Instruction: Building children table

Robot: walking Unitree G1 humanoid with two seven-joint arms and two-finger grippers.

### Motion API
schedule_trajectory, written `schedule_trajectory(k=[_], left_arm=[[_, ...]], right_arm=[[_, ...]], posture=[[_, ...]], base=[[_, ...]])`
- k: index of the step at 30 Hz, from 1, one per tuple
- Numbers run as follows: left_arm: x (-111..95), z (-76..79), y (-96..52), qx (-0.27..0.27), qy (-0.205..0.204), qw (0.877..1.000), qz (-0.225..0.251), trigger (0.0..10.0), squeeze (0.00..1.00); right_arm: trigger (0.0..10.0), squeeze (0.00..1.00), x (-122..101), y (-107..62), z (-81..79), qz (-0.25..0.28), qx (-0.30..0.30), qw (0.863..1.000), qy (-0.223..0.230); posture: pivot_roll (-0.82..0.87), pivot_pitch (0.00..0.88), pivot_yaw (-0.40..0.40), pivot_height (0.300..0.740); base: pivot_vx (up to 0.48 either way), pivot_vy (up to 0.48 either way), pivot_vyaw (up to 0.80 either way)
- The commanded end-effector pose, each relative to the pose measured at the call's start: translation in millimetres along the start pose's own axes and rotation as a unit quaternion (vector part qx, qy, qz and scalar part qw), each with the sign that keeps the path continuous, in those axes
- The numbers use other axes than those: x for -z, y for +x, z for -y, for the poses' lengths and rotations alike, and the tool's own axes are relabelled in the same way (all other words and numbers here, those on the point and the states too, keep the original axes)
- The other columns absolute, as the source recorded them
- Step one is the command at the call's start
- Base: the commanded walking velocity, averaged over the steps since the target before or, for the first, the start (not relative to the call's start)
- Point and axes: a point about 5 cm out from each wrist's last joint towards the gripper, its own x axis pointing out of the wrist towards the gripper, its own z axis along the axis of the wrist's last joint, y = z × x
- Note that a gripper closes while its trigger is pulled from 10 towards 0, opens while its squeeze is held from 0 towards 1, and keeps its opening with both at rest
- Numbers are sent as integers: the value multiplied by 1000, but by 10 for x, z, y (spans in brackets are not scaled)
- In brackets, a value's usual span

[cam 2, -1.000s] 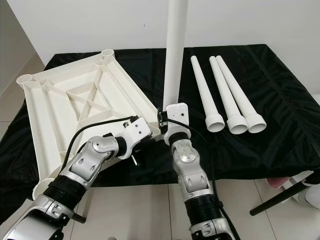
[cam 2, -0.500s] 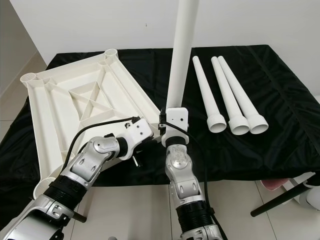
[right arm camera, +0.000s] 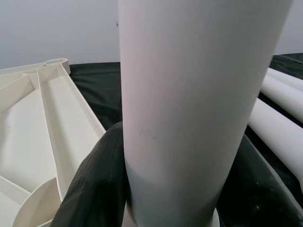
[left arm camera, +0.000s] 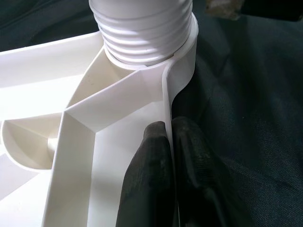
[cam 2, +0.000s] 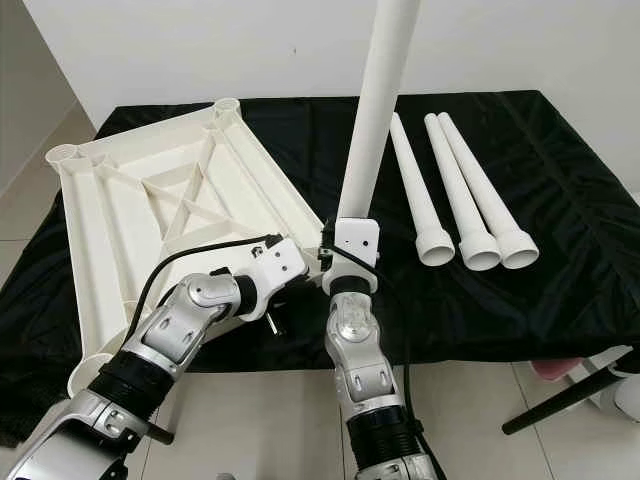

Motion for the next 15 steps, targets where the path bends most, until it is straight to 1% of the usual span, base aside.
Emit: schedule_trajectory(k=[1,7,15], left_arm=[[-199,-16,-41,-7,24,998,57,10000,0],[-197,-16,-46,-7,24,998,57,10000,0],[-199,-19,-44,-9,23,998,57,10000,0]], right_arm=[[10000,0,400,-91,273,-95,57,994,-18],[10000,0,385,-68,310,-91,63,994,-20],[10000,0,383,-55,315,-92,61,994,-25]], posture=[[-110,102,66,740],[-109,109,65,740],[-108,115,65,740]], base=[[0,0,0],[0,0,0],[0,0,0]])
